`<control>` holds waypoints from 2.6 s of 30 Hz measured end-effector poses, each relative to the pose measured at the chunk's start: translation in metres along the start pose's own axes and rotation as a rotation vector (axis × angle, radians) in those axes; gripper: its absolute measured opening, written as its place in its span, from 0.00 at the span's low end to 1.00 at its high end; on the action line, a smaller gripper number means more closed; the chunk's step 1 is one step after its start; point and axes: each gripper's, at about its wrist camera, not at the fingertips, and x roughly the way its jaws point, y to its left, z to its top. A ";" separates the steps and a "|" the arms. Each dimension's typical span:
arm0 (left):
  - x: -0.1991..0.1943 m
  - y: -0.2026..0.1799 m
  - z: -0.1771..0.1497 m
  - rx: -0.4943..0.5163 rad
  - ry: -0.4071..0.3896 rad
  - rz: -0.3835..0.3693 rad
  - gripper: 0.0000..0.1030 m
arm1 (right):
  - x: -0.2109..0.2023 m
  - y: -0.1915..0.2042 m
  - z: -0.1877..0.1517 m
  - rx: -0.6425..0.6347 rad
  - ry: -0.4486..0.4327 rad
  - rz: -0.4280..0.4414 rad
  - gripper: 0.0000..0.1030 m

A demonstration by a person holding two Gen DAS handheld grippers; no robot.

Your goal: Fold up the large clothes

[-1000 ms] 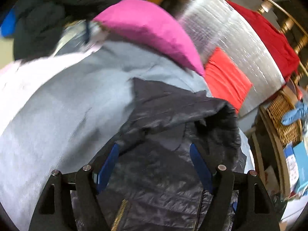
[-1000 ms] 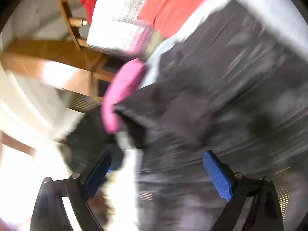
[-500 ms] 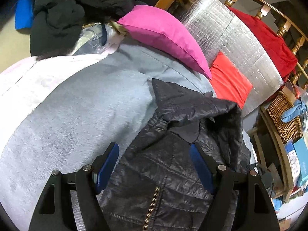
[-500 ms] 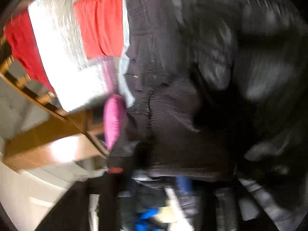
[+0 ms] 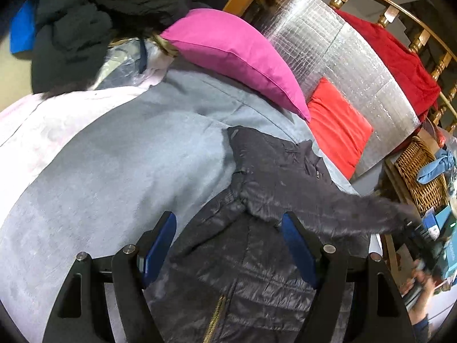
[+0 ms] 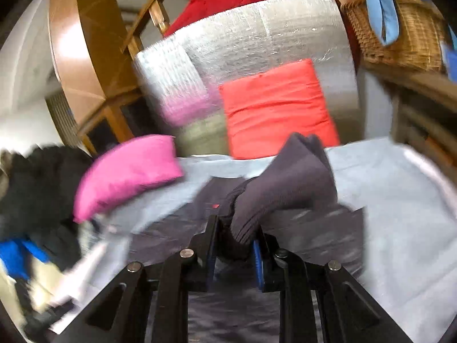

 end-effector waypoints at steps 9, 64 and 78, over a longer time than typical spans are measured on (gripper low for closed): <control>0.051 -0.060 0.020 0.151 0.020 0.042 0.75 | 0.069 -0.079 -0.073 0.160 0.193 0.006 0.22; 0.125 -0.096 0.014 0.368 -0.036 0.222 0.77 | 0.011 -0.096 -0.084 0.272 0.263 0.146 0.68; 0.172 -0.068 -0.008 0.335 0.023 0.242 0.84 | 0.096 -0.129 -0.082 0.453 0.231 0.242 0.59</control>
